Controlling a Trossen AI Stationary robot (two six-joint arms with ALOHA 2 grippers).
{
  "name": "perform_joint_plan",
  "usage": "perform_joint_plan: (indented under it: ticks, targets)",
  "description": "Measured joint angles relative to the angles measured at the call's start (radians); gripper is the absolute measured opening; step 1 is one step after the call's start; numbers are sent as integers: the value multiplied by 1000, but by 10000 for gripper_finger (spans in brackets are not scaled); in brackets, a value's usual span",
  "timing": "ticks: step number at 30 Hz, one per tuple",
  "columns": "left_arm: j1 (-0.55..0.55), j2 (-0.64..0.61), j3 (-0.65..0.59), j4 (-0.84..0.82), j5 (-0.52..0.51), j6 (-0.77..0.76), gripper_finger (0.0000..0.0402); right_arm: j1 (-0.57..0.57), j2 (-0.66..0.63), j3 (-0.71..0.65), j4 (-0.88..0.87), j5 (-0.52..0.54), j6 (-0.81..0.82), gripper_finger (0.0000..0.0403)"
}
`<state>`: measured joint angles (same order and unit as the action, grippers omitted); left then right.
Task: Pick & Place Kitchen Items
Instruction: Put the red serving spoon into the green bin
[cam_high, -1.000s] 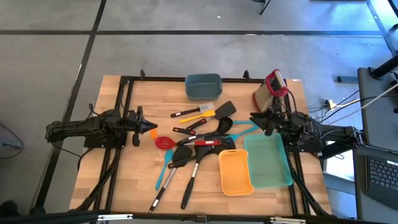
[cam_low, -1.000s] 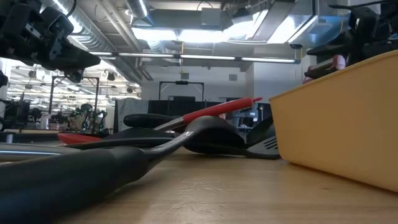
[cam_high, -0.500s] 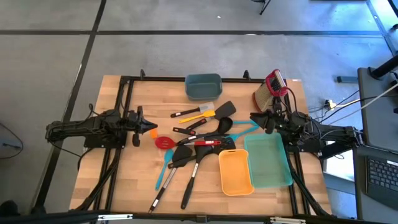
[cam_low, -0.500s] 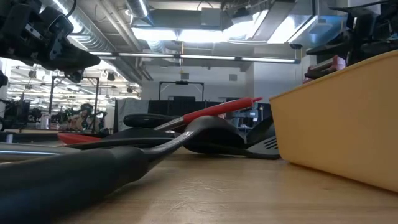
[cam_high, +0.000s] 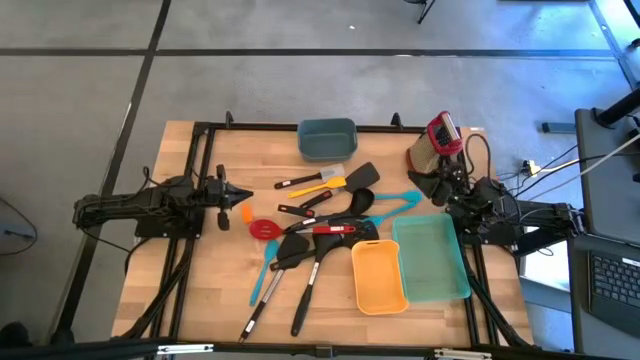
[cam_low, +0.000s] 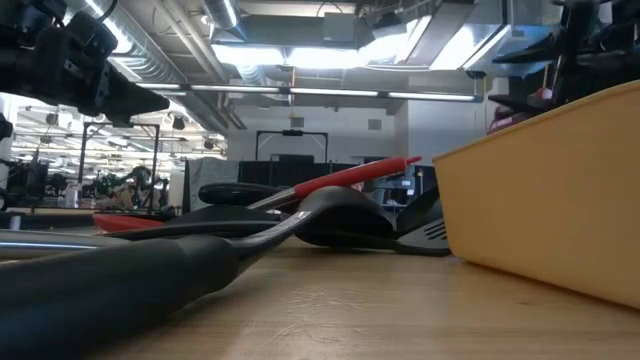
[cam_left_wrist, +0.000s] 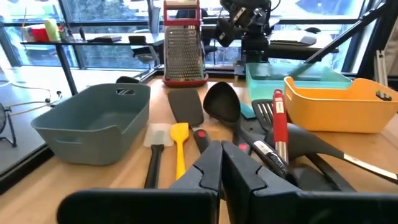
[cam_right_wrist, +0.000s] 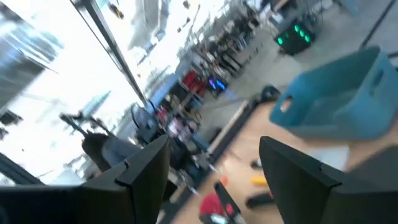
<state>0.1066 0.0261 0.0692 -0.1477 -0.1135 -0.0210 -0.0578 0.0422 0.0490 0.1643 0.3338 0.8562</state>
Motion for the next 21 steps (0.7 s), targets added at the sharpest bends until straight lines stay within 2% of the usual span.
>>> perform_joint_plan:
  ticks: [4,10,21]
  targets:
    - [0,0,0,32,-14,-54,1,0,0,0,76,6,0,250]
    - [0,0,-1,148,-79,-212,1,0,1,0,172,6,0,250]
    - [0,0,-1,519,-409,-631,1,0,10,0,271,6,7,250]
